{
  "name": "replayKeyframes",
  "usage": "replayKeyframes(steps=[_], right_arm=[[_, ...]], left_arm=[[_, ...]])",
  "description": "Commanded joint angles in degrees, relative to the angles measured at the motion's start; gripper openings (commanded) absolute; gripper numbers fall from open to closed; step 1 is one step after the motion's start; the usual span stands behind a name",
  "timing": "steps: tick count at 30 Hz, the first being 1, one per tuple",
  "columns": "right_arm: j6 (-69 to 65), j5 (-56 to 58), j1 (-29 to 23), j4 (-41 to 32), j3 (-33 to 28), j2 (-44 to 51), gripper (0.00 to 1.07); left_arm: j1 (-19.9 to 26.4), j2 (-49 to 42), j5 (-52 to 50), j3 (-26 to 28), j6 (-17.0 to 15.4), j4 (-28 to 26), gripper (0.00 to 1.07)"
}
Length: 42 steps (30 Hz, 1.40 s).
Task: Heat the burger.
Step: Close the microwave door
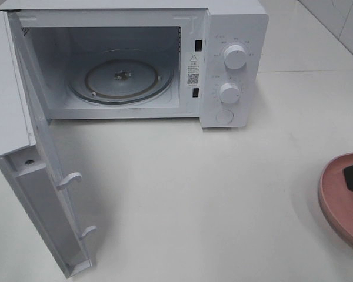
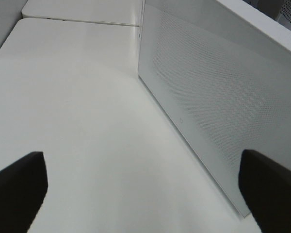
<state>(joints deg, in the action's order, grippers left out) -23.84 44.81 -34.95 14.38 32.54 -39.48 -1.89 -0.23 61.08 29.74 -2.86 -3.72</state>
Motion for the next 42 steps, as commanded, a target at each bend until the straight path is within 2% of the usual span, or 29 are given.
replayKeyframes(steps=[1,2,4,6,7,8,9,10,14,18,19,25,42], right_arm=[[1.03,4.3,3.61,-0.06,-0.34,6.07,0.76],[1.03,4.3,3.61,-0.06,-0.34,6.07,0.76],[2.92,6.02,8.65,-0.57,-0.34,10.03,0.76],[3.78,6.65,10.54,-0.86,-0.34,11.52,0.76],[5.67,7.68,13.75,-1.89,-0.4,14.61,0.76],[5.67,7.68,13.75,-1.89,-0.4,14.61,0.76],[7.79,8.08,16.73,-3.55,-0.86,17.53,0.76],[7.79,8.08,16.73,-3.55,-0.86,17.53,0.76],[13.01,9.11,23.49,-9.05,-3.44,25.95,0.76],[15.36,9.51,27.22,-10.83,-3.5,30.65,0.76],[16.62,9.51,29.74,-10.77,-3.55,33.63,0.76],[17.88,10.37,33.52,-10.83,-4.53,41.37,0.76],[18.05,10.37,34.09,-10.89,-4.53,41.25,0.76]], left_arm=[[0.11,-0.4,-0.06,-0.17,-0.11,-0.4,1.0],[0.11,-0.4,-0.06,-0.17,-0.11,-0.4,1.0],[0.11,-0.4,-0.06,-0.17,-0.11,-0.4,1.0],[0.11,-0.4,-0.06,-0.17,-0.11,-0.4,1.0],[0.11,-0.4,-0.06,-0.17,-0.11,-0.4,1.0],[0.11,-0.4,-0.06,-0.17,-0.11,-0.4,1.0],[0.11,-0.4,-0.06,-0.17,-0.11,-0.4,1.0],[0.11,-0.4,-0.06,-0.17,-0.11,-0.4,1.0],[0.11,-0.4,-0.06,-0.17,-0.11,-0.4,1.0],[0.11,-0.4,-0.06,-0.17,-0.11,-0.4,1.0],[0.11,-0.4,-0.06,-0.17,-0.11,-0.4,1.0],[0.11,-0.4,-0.06,-0.17,-0.11,-0.4,1.0],[0.11,-0.4,-0.06,-0.17,-0.11,-0.4,1.0]])
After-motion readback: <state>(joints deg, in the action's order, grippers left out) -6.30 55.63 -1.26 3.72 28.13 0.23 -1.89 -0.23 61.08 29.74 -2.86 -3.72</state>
